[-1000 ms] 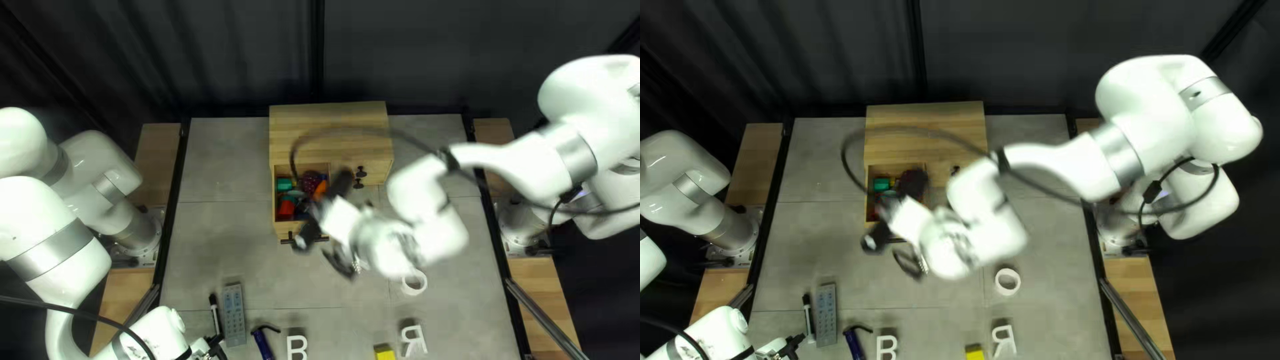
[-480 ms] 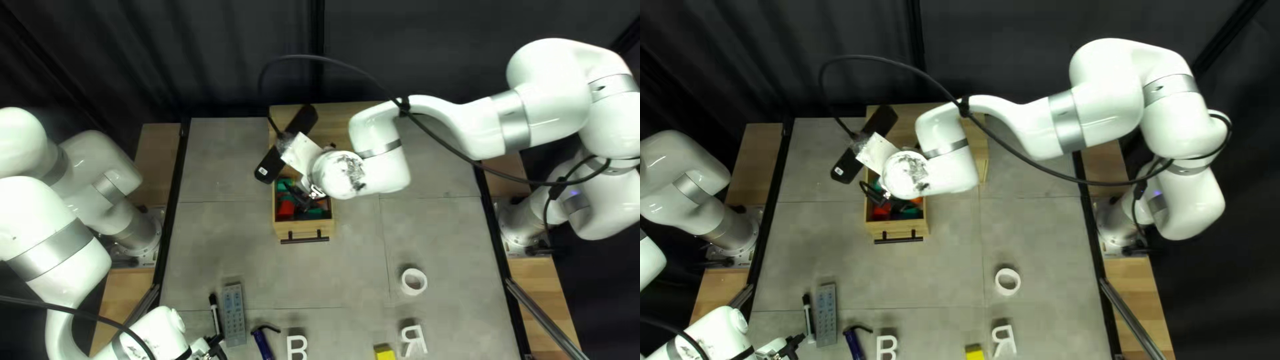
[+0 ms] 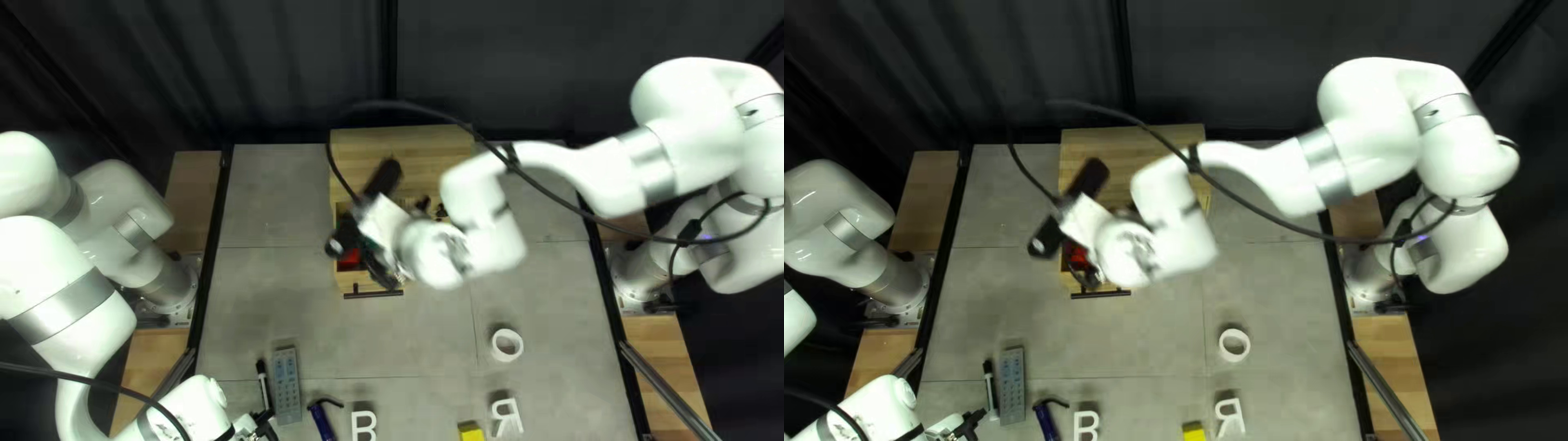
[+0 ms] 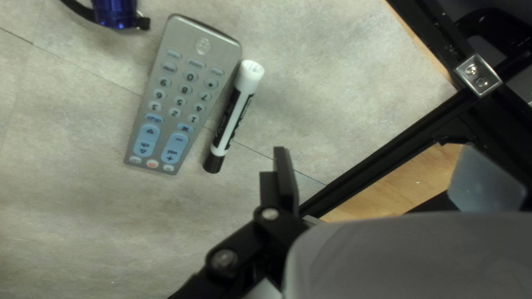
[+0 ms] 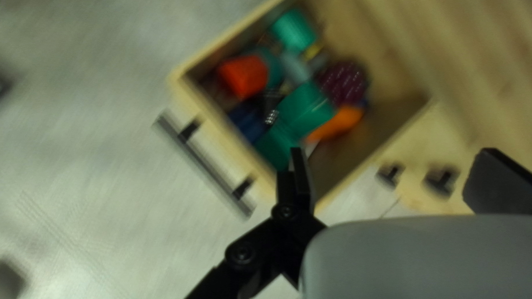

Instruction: Open drawers and place objects into drawer and close

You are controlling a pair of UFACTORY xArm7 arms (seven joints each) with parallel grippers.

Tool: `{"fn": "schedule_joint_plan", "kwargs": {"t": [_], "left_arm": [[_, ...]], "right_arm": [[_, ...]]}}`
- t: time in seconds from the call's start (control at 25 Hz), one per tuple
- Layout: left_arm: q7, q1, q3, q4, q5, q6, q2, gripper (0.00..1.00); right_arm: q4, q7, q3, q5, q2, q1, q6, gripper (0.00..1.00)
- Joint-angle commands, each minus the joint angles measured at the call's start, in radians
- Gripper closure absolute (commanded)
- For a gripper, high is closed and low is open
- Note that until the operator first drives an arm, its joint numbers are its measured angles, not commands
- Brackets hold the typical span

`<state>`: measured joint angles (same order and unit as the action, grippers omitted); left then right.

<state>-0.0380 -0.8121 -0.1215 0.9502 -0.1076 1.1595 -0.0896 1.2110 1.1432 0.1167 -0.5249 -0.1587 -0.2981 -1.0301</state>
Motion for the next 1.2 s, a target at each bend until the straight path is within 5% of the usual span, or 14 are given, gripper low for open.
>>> {"fn": "schedule_joint_plan", "kwargs": {"t": [0.04,0.4,1.2], "left_arm": [[0.000,0.000,0.000,0.000,0.000,0.000,0.000,0.00],[0.000,0.000,0.000,0.000,0.000,0.000,0.000,0.00],[0.000,0.000,0.000,0.000,0.000,0.000,0.000,0.00]], "right_arm": [[-0.086,-0.245,0.102,0.190,0.033,-0.026,0.151,0.00],[-0.095,-0.729,0.191,0.495,-0.012,0.002,0.187,0.00],[0.004,-0.651,0.156,0.349,-0.243,-0.082,0.114,0.00]]}}
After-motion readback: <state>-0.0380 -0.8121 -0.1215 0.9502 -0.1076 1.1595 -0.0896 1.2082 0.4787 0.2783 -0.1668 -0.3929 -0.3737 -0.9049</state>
